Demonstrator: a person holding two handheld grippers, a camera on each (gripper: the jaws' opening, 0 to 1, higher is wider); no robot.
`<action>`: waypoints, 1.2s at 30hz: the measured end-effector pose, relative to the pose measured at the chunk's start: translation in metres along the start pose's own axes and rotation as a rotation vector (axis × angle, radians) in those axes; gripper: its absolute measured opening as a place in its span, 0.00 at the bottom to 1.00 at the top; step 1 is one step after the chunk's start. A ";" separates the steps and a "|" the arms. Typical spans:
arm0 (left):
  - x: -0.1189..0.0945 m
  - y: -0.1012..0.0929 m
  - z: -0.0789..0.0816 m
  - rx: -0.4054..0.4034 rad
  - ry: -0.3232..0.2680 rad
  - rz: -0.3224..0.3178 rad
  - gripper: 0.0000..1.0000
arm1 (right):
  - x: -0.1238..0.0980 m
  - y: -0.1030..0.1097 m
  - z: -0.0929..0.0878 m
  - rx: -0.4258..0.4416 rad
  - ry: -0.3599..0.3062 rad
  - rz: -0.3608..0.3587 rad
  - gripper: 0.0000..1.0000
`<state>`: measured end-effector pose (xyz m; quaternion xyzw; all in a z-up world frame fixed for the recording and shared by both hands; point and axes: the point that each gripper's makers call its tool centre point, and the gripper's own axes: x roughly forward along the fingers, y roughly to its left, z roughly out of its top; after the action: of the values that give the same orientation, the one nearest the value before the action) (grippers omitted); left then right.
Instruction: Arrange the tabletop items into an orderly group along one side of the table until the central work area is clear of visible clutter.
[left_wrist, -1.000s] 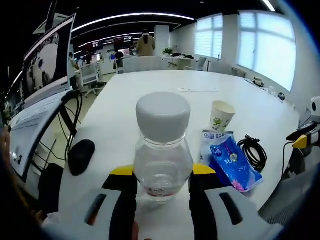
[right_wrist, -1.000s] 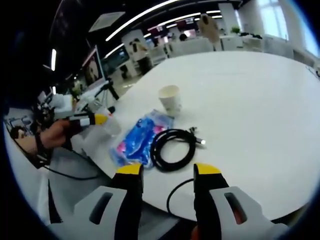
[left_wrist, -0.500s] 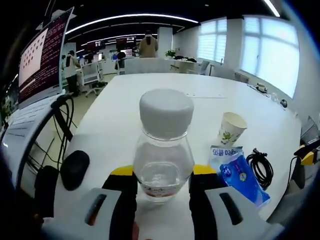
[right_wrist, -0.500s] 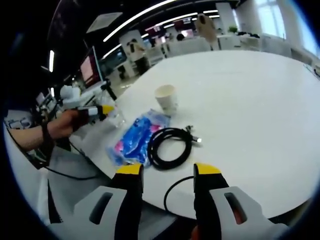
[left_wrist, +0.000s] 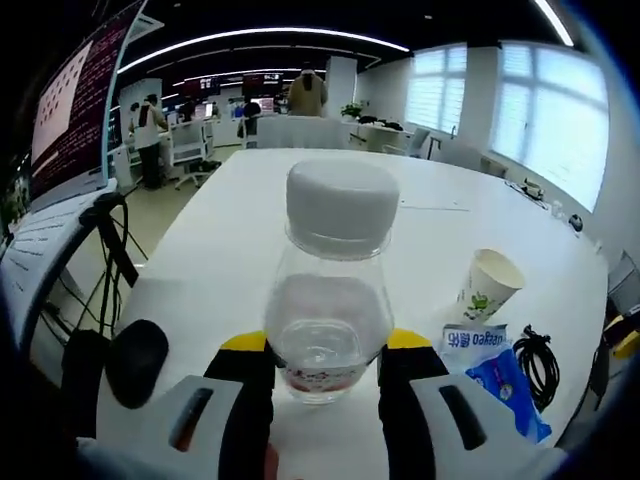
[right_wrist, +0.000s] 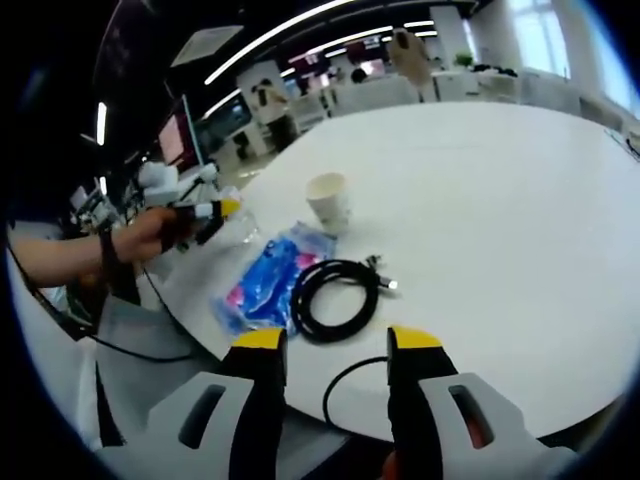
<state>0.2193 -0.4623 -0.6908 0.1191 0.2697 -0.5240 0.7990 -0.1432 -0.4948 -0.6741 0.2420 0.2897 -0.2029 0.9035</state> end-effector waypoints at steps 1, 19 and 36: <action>0.001 0.000 0.001 -0.002 0.000 0.001 0.39 | 0.000 0.000 0.000 0.004 -0.001 -0.002 0.38; 0.019 0.007 0.009 -0.037 0.004 -0.005 0.40 | -0.006 -0.004 0.001 0.006 -0.003 -0.016 0.38; 0.004 0.009 0.018 -0.095 -0.019 -0.020 0.47 | -0.003 0.000 -0.001 0.004 -0.003 -0.002 0.38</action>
<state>0.2345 -0.4703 -0.6793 0.0733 0.2878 -0.5197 0.8011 -0.1455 -0.4936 -0.6728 0.2432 0.2883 -0.2048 0.9032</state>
